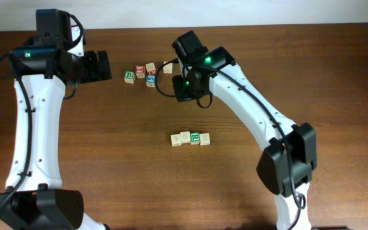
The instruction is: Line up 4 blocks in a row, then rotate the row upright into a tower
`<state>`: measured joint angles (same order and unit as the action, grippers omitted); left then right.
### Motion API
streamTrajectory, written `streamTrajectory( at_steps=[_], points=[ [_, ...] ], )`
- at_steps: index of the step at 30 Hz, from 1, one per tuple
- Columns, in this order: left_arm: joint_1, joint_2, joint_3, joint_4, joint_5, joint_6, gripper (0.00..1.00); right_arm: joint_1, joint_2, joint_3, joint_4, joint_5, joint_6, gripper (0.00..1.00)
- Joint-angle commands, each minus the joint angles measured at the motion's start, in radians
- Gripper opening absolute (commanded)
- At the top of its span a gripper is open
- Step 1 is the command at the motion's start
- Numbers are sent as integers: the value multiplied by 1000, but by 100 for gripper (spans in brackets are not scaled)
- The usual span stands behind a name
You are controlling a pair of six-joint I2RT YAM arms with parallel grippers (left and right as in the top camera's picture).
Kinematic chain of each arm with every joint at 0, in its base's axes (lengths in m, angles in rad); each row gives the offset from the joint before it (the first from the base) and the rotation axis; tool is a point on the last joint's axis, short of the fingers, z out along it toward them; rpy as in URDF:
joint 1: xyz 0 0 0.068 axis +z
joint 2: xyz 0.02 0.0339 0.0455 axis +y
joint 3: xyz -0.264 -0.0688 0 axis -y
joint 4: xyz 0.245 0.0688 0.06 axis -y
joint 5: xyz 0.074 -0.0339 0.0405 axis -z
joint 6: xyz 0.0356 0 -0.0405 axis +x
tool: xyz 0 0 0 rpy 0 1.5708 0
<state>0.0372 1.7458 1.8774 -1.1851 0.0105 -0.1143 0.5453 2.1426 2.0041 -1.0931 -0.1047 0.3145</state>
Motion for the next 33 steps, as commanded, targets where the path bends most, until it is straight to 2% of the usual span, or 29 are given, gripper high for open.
streamTrajectory(
  at_steps=[1,7,18,29,30,31,33],
  points=[
    [5,-4,17,1,-7,-9,99,5,68,-14,6,8,9,4],
    [5,-4,17,1,-7,-9,99,6,155,-20,-30,-61,16,4],
    [5,-4,17,1,-7,-9,99,64,155,-152,-41,-76,40,5],
    [5,-4,17,1,-7,-9,99,65,155,-154,-72,-86,42,4],
    [5,-4,17,1,-7,-9,99,63,155,-153,-56,-86,42,5],
    [5,-4,17,1,-7,-9,99,61,155,-151,-33,-86,34,11],
    [5,-4,17,1,-7,-9,99,50,154,-117,-8,-86,7,16]
  ],
)
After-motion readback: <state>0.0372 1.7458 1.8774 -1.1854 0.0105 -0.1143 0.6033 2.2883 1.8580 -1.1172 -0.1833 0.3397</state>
